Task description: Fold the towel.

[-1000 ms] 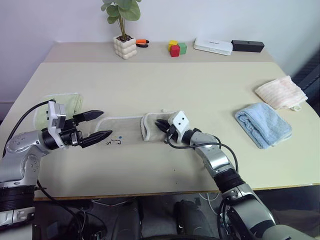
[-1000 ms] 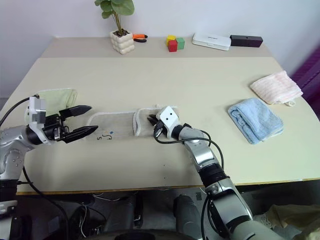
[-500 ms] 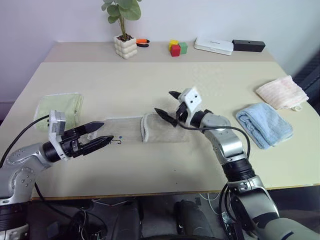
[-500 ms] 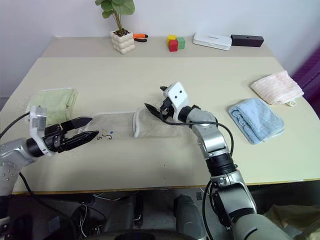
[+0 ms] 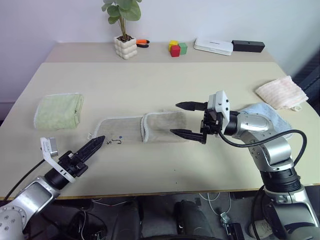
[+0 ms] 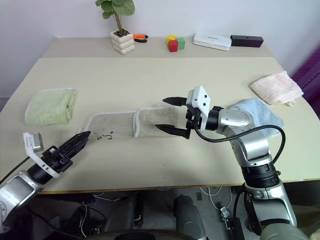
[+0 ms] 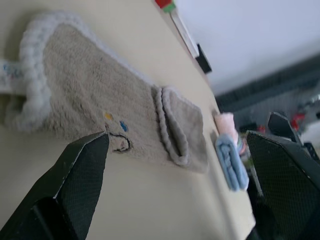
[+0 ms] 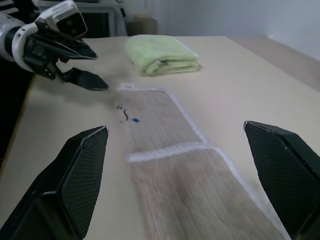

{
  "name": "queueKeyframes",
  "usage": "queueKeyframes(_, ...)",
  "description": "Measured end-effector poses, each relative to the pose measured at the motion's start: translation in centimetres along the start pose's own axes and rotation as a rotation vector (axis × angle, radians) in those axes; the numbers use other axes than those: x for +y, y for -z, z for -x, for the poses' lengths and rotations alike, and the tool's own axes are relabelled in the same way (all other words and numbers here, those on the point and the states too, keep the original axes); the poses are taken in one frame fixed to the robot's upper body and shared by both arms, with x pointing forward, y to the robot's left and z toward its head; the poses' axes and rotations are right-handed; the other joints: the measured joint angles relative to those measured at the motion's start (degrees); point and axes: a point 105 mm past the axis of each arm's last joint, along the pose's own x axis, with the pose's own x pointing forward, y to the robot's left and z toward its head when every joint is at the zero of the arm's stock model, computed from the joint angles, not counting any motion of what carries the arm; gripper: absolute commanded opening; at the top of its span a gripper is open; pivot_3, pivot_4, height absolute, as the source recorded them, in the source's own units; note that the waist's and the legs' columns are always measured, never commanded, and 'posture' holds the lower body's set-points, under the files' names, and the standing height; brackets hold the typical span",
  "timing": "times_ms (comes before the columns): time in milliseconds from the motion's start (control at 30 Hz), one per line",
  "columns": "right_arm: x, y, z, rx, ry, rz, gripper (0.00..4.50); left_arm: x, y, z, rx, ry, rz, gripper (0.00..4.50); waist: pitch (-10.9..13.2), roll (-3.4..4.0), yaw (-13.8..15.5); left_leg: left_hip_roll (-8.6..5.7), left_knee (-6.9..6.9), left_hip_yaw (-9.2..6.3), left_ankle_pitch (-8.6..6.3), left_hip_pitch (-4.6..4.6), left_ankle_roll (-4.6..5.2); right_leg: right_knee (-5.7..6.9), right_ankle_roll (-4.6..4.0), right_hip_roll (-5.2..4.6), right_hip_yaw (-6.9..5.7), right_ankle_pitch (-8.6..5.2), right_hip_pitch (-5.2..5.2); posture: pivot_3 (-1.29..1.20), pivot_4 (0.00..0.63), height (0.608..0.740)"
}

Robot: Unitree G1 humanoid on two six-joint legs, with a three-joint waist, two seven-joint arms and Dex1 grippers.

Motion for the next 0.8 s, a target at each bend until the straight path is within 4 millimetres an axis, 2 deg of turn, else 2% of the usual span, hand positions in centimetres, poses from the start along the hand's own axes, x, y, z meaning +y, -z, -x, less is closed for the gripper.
queueKeyframes(133, 0.0, 0.0, 0.0, 0.001, 0.004, 0.017, 4.43, 0.9, 0.4, -0.3, -0.061, -0.074, 0.108, 4.5, 0.0, -0.01, 0.0, 0.0, 0.01, 0.01, 0.0, 0.0, 0.0, -0.08, -0.03, 0.02, -0.02, 0.0, 0.06, 0.0, 0.15, 0.735)
queueKeyframes(367, -0.3, 0.1, 0.0, 0.012, 0.027, 0.034, 4.43, 2.6, 0.1, -0.2, -0.142, -0.189, 0.201, 4.5, 0.0, -0.01, 0.0, -0.02, 0.01, 0.08, 0.0, 0.0, 0.0, -0.13, -0.05, 0.03, -0.02, -0.01, 0.09, 0.0, 0.15, 0.735)
queueKeyframes(600, -0.6, 0.4, 0.0, 0.022, 0.057, 0.034, 4.43, 3.1, -0.7, -1.7, -0.172, -0.203, 0.242, 4.5, 0.0, 0.06, 0.1, -0.03, 0.0, 0.03, 0.0, 0.13, 0.0, -0.32, -0.11, 0.04, -0.07, 0.0, 0.33, 0.0, 0.15, 0.735)
queueKeyframes(633, -0.6, 0.4, -0.1, 0.02, 0.059, 0.034, 4.5, 3.2, -0.8, -2.1, -0.171, -0.208, 0.248, 3.94, -0.1, 0.08, 0.2, -0.03, -0.01, 0.01, 0.0, 0.23, 0.0, -0.36, -0.11, 0.04, -0.1, 0.0, 0.46, 0.0, 0.15, 0.735)
queueKeyframes(667, -0.6, 0.5, -0.2, 0.021, 0.059, 0.033, 4.5, 3.5, -0.9, -2.3, -0.173, -0.218, 0.259, 3.62, -0.1, 0.08, 0.2, -0.03, -0.03, 0.0, 0.0, 0.33, 0.0, -0.46, -0.12, 0.04, -0.12, 0.0, 0.59, 0.0, 0.15, 0.735)
queueKeyframes(800, -0.6, 0.6, -0.5, 0.023, 0.068, 0.033, 4.5, 4.5, -0.6, -3.2, -0.155, -0.256, 0.279, 1.56, -0.1, 0.08, 0.1, -0.03, -0.07, 0.02, -0.04, 0.48, 0.04, -0.67, -0.14, 0.01, -0.14, 0.01, 0.82, 0.0, 0.15, 0.735)
